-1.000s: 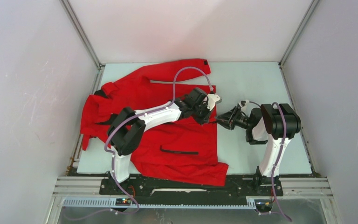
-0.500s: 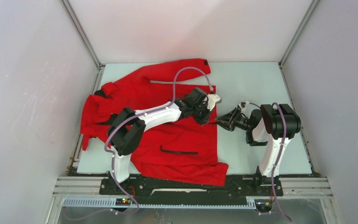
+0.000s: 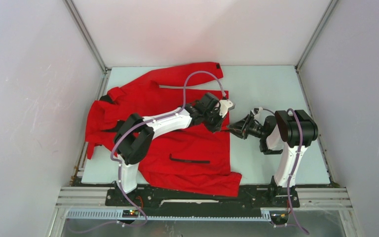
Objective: Zip up the jacket
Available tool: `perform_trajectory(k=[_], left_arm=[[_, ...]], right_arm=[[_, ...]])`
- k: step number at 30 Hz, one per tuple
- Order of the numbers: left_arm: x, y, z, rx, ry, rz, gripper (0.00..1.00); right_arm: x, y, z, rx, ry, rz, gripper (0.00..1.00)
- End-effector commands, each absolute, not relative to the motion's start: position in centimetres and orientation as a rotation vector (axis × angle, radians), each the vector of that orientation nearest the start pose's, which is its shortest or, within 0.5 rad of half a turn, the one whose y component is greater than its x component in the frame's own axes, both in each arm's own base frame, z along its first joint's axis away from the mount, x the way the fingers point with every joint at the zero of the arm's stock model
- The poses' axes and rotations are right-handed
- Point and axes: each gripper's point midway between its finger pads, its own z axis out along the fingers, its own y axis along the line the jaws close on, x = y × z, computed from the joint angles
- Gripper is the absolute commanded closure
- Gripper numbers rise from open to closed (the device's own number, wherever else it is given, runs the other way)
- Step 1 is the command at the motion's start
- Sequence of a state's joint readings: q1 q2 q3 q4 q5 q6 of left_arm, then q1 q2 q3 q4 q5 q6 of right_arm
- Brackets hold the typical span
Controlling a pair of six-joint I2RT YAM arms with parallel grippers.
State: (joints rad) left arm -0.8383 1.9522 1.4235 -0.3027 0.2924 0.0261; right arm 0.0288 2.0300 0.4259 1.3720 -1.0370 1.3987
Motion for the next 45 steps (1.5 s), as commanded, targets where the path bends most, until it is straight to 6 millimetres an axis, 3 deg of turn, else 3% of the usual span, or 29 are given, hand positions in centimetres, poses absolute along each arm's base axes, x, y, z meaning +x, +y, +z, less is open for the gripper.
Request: perform_trajectory(k=[1, 14, 20, 24, 29, 32, 35, 38, 41, 45], left_arm=[[29.2, -41.8, 13.2, 1.169, 2.052, -0.806, 1.00], [29.4, -42.1, 13.4, 1.166, 2.054, -0.809, 1.00], [29.5, -41.9, 13.6, 1.151, 2.062, -0.805, 1.00], [31.1, -40.9, 14.8, 1.025, 2.079, -0.784, 0.76], [32.5, -38.3, 18.4, 0.826, 2.060, -0.755, 0.29], [32.3, -35.9, 20.3, 0.694, 2.040, -0.741, 0.16], [30.7, -34.2, 21.1, 0.607, 2.026, -0.779, 0.14], [27.7, -34.9, 20.3, 0.666, 2.020, -0.924, 0.10], [27.9, -35.1, 17.7, 0.610, 2.085, -0.891, 0.14], [28.7, -36.5, 14.6, 0.596, 2.158, -0.904, 0.30]], right_arm=[[30.6, 18.4, 7.7, 0.449, 2.038, 1.858, 0.75], [30.8, 18.4, 7.6, 0.468, 2.036, 1.850, 0.86], [31.1, 18.2, 7.5, 0.497, 2.034, 1.841, 1.00], [31.7, 17.9, 7.7, 0.525, 2.030, 1.829, 1.00], [33.6, 17.8, 8.9, 0.541, 2.017, 1.811, 1.00], [35.2, 17.5, 9.3, 0.555, 2.018, 1.774, 1.00], [37.1, 17.0, 9.6, 0.597, 2.005, 1.743, 1.00], [39.1, 16.8, 10.0, 0.675, 1.983, 1.742, 1.00], [40.6, 16.4, 10.1, 0.760, 1.988, 1.722, 1.00], [41.0, 16.2, 10.4, 0.758, 2.037, 1.640, 1.00]])
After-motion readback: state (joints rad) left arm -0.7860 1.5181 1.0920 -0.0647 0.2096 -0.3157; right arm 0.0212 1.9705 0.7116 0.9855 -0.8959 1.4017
